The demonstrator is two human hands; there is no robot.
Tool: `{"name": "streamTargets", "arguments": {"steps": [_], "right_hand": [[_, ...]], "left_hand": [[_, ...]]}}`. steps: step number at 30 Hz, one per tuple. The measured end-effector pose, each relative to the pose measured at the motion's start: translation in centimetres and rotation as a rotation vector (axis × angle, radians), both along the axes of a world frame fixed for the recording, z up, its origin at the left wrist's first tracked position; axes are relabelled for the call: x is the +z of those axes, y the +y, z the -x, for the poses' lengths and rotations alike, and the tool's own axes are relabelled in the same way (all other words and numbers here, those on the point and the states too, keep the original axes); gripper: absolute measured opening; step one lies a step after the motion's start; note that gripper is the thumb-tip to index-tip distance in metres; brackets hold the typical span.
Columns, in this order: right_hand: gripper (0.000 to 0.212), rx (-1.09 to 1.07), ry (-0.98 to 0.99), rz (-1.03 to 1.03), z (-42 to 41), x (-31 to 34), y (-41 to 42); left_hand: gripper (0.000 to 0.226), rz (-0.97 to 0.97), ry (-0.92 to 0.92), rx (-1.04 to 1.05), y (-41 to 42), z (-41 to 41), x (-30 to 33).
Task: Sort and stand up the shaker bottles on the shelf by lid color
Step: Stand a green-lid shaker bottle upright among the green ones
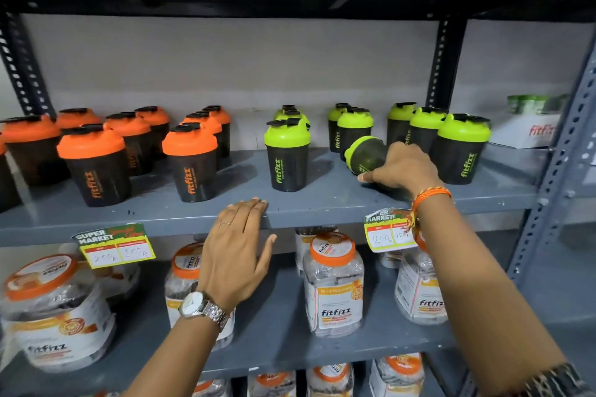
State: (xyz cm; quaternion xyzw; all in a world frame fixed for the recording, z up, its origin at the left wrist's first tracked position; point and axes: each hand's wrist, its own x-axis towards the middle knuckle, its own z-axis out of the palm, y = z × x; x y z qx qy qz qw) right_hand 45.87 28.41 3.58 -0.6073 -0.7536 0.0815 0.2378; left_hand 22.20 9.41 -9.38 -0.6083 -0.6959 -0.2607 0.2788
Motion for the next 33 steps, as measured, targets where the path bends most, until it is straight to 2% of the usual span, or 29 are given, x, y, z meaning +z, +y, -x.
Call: {"name": "streamTargets", "arguments": {"steps": [4, 7, 9, 11, 12, 14, 16, 19, 24, 28, 30, 33], "right_hand": [[0.069, 0.000, 0.139, 0.035, -0.2, 0.1, -0.1], [0.057, 0.082, 0.534, 0.168, -0.4, -0.2, 0.7], [0.063, 0.153, 0.857, 0.345, -0.5, -0.7, 1.6], [0.074, 0.225, 1.059, 0.440, -0.6, -1.3, 2.8], [0.071, 0.264, 1.131, 0.465, -0.6, -1.4, 3.1], [0.048, 0.352, 1.226, 0.493, -0.6, -1.5, 3.4], [0.024, 0.437, 1.269, 0.514, -0.7, -1.6, 3.4], [0.013, 0.528, 1.256, 0.488, -1.2, -2.0, 4.2], [0.027, 0.589, 1.143, 0.440, -2.2, -2.5, 5.6], [0.043, 0.685, 1.043, 0.464, -2.9, -2.7, 6.8], [0.048, 0.726, 1.007, 0.476, -3.1, -2.7, 7.5], [0.050, 0.744, 0.957, 0.465, -3.4, -3.0, 7.9]], "left_hand": [[0.056, -0.003, 0.019, 0.006, 0.0, 0.0, -0.2], [0.058, -0.006, 0.022, 0.004, 0.1, 0.0, -0.2], [0.060, 0.010, 0.036, 0.004, 0.0, 0.2, -0.2], [0.062, 0.025, 0.055, 0.002, -0.1, 0.4, -0.3], [0.064, 0.027, 0.063, 0.002, -0.1, 0.5, -0.3], [0.065, 0.029, 0.068, 0.004, -0.1, 0.4, -0.2], [0.064, 0.036, 0.061, -0.002, -0.1, 0.4, 0.0], [0.063, 0.043, 0.042, 0.004, 0.0, 0.5, -0.1], [0.045, -0.035, -0.075, 0.008, 0.0, -0.6, 1.5], [0.031, 0.020, -0.213, 0.050, 1.4, -0.1, 5.5], [0.042, 0.098, -0.343, 0.033, 3.2, 0.7, 7.3], [0.080, 0.265, -0.618, -0.073, 6.6, 2.1, 9.3]]}}
